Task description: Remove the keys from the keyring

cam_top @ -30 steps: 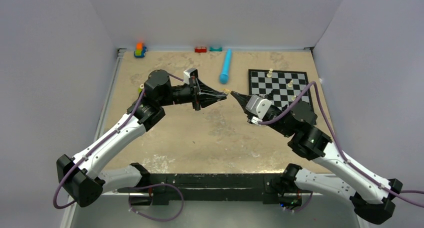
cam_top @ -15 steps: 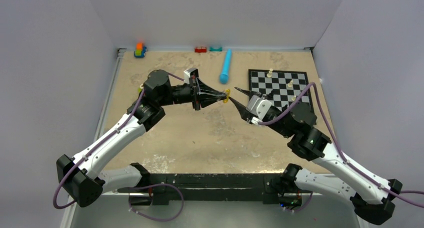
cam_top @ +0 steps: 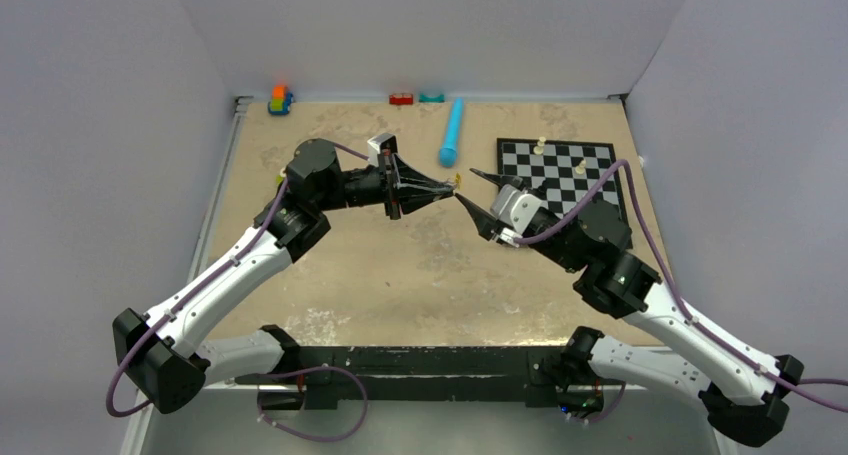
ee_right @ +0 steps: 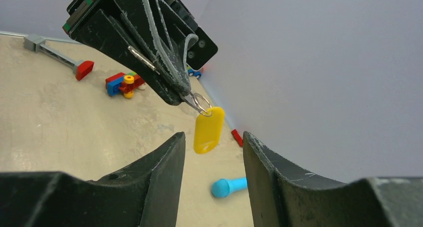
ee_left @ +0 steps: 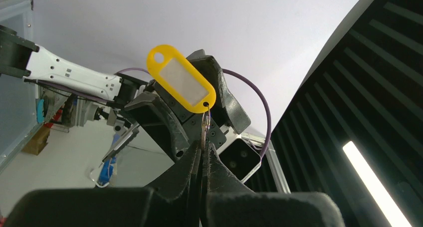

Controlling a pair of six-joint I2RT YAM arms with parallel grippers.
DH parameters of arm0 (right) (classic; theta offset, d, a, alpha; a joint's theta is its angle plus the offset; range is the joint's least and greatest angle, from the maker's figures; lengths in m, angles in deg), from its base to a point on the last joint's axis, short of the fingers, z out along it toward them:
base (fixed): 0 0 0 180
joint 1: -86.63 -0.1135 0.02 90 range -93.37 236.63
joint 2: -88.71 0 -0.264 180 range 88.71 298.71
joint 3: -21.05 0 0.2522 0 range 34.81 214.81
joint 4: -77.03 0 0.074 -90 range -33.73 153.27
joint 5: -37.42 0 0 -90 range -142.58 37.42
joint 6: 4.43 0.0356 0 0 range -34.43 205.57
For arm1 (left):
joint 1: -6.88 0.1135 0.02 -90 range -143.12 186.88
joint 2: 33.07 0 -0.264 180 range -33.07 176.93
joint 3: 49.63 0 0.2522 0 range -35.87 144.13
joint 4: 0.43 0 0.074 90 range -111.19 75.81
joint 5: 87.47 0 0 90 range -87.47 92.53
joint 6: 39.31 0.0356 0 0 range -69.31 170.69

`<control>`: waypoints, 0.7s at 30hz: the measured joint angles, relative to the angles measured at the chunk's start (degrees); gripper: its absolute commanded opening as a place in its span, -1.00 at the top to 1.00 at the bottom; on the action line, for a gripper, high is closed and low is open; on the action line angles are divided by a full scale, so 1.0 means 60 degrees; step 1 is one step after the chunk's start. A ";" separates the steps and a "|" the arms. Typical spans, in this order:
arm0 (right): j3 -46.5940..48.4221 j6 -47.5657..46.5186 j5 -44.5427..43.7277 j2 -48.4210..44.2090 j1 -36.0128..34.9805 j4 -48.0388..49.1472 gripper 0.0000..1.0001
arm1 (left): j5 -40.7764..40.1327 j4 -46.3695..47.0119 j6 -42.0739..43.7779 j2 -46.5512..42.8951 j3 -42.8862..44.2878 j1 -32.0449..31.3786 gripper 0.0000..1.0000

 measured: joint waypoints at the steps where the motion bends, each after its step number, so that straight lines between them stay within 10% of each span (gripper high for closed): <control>1: 0.0036 -0.0004 0.0000 0.0000 0.0000 0.0000 0.04 | 0.0000 0.0000 0.0000 0.0000 0.0000 0.0000 1.00; 21: 0.0586 -0.0044 0.0262 0.0565 0.0000 -0.0022 0.54 | -0.0007 0.0004 -0.0004 0.0000 0.0000 0.0000 1.00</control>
